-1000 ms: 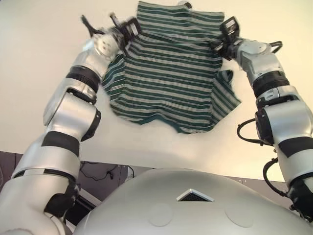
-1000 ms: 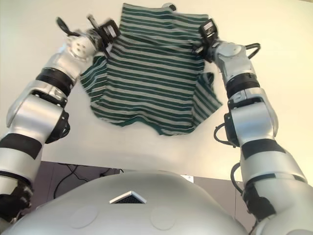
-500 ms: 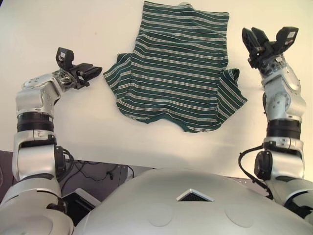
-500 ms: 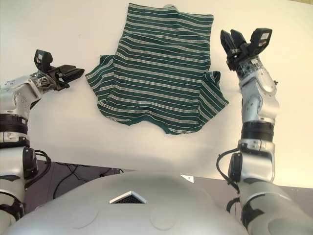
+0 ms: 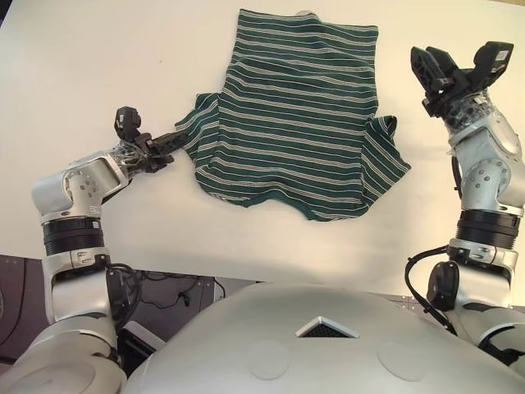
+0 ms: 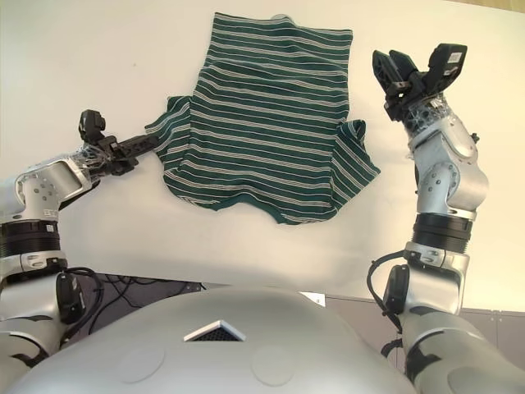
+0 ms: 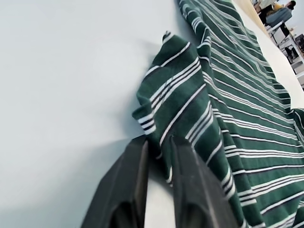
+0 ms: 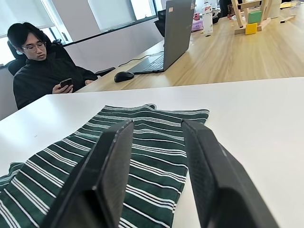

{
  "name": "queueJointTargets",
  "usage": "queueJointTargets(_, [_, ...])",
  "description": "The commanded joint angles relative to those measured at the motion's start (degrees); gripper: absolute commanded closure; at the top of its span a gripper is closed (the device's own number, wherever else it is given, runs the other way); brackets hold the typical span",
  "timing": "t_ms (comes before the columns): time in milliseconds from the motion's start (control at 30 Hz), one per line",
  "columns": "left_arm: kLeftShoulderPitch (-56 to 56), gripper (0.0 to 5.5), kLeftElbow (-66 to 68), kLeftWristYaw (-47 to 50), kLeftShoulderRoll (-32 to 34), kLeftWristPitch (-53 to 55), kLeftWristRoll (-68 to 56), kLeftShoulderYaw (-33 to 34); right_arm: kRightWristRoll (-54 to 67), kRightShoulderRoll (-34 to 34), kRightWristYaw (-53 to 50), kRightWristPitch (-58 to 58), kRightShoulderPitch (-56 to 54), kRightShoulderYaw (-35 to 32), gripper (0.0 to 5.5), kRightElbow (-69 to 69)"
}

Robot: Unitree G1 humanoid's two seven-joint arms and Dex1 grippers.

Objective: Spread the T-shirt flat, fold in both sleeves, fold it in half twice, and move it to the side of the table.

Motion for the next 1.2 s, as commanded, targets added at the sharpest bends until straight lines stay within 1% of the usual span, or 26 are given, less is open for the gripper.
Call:
queueJointTargets(33, [-0.1,5.48,-4.8,-0.1,0.8,3.0,-2.0,1.5,-0.1,-0.4,-0.1,1.5,0.6,-0.7,3.64,-1.5])
queueJointTargets(133, [-1.7,5.48,-9.8,-1.5,3.5,6.2,-3.0,0.5,0.1,-0.7,-0.1,2.1,0.9,-1.4,3.64,-2.5])
queueJointTargets(200, [-2.2,5.48,-13.7,-2.2,4.8,8.1,-3.0,-1.7,-0.1,-0.8,-0.2,2.3,1.0,-1.7,3.64,-3.1])
queueJointTargets(300, [-1.7,5.48,-19.3,-2.7,5.1,9.7,-3.6,-4.5,-0.2,-1.0,-0.3,2.7,0.6,-1.9,3.64,-3.8])
queueJointTargets(400, [-3.5,5.48,-22.0,-1.5,1.9,10.3,-3.6,-8.2,0.1,-1.7,-0.6,4.5,2.7,-2.4,3.64,-6.6])
queueJointTargets(467, [-5.0,5.48,-21.5,0.0,-1.3,9.4,-2.6,-10.7,1.2,-4.6,0.3,9.0,7.7,-3.7,3.64,-11.3])
queueJointTargets(500, [-5.2,5.48,-21.3,1.1,-3.0,9.2,-2.3,-11.4,1.8,-7.0,1.9,12.1,11.5,-4.5,3.64,-13.9])
queueJointTargets(600, [-4.1,5.48,-20.9,4.0,-6.2,7.9,-1.6,-11.4,4.0,-12.8,5.1,21.0,21.2,-6.9,3.64,-19.6])
queueJointTargets(667, [-2.4,5.23,-21.2,5.1,-6.6,7.4,-1.3,-10.6,5.5,-14.7,6.1,25.4,24.7,-7.8,3.64,-21.4])
queueJointTargets(733, [-0.9,4.90,-22.1,5.2,-6.4,8.5,-2.7,-8.9,12.2,-14.0,5.1,34.9,26.3,-12.7,3.64,-21.5])
queueJointTargets(800, [0.1,4.59,-23.0,5.1,-5.9,9.5,-3.7,-7.7,15.9,-12.4,3.2,41.4,27.0,-14.8,3.64,-20.9])
queueJointTargets(833, [0.3,4.39,-23.4,5.0,-5.6,9.8,-3.9,-7.6,16.5,-11.1,1.8,43.0,27.0,-15.0,3.64,-20.4])
queueJointTargets(867, [0.3,4.31,-23.9,4.7,-5.4,10.0,-4.2,-7.6,16.9,-9.3,-0.2,44.7,26.6,-15.1,3.64,-19.6])
queueJointTargets(967, [-1.3,3.77,-25.3,3.3,-4.4,8.7,-4.1,-8.1,15.9,-3.8,-5.7,45.8,26.9,-14.6,3.64,-18.2])
queueJointTargets(1000, [-1.4,3.59,-25.7,2.1,-3.2,6.5,-3.1,-8.2,15.8,-2.1,-7.0,45.8,26.7,-14.5,3.64,-17.8])
queueJointTargets(1100, [-0.2,3.59,-26.5,-4.8,2.7,-0.2,0.0,-10.1,15.9,1.8,-9.7,45.0,27.4,-14.5,3.64,-18.0])
queueJointTargets(1200, [5.4,3.56,-26.5,-14.8,10.5,-14.4,6.2,-11.7,15.2,3.3,-10.5,42.4,27.8,-13.3,4.18,-18.2])
